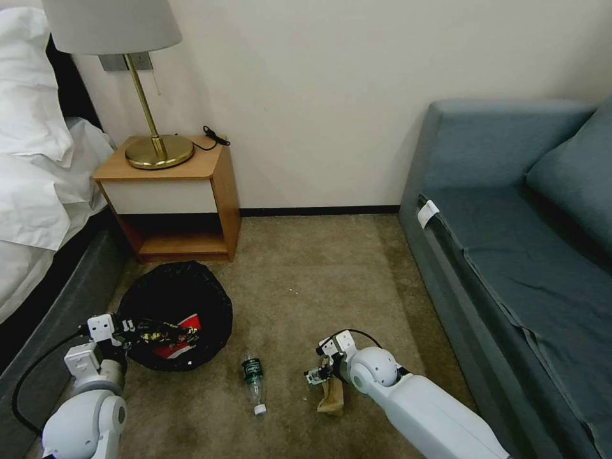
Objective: Pick up the trash bin, then pick up the garbage on the floor and place it into the trash bin.
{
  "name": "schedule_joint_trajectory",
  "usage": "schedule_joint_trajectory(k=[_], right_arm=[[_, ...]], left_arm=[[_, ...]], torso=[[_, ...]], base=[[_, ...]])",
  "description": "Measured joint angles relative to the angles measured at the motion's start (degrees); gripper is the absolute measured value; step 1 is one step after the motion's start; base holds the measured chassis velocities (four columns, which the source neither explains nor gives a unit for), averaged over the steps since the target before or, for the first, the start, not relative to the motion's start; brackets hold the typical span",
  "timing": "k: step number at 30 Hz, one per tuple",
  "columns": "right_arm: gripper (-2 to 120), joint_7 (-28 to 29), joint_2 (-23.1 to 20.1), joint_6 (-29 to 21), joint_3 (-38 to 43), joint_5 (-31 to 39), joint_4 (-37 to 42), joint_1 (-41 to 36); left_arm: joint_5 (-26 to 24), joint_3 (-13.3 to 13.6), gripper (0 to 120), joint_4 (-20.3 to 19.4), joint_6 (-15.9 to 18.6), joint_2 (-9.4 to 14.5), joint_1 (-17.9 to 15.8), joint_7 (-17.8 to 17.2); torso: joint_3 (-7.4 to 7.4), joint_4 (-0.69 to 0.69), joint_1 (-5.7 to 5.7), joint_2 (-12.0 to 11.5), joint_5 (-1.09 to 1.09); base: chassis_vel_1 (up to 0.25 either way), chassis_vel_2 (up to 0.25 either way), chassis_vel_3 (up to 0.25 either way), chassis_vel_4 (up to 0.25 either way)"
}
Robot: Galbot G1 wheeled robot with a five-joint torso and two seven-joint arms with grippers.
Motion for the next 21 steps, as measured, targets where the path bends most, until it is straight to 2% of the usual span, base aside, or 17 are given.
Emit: schedule_joint_trajectory(k=[8, 14, 18, 21], right_arm=[[100, 0.01, 0.47, 0.01, 1.03, 0.07, 2.45, 1.70], [100, 0.27, -2.18, 0.02, 0.25, 0.79, 4.33, 1.57], [100, 0.38, -5.93, 0.02, 0.19, 1.13, 5.76, 0.35], [100, 0.39, -6.54, 0.01, 0.59, 1.19, 5.94, -0.37]], left_arm=[[0.06, 0.14, 4, -0.06, -0.02, -0.22, -0.01, 0.00], [0.07, 0.02, 4, -0.04, -0.10, -0.15, -0.03, 0.00], [0.00, -0.12, 4, 0.25, -0.29, 0.00, -0.07, -0.01], [0.00, 0.01, 4, 0.29, -0.31, -0.05, -0.11, -0.02]], torso=[[0.00, 0.01, 0.00, 0.00, 0.00], [0.00, 0.01, 0.00, 0.00, 0.00], [0.00, -0.01, 0.00, 0.00, 0.00], [0.00, -0.01, 0.00, 0.00, 0.00]], base=[[0.000, 0.000, 0.000, 0.000], [0.000, 0.000, 0.000, 0.000], [0.000, 0.000, 0.000, 0.000], [0.000, 0.000, 0.000, 0.000]])
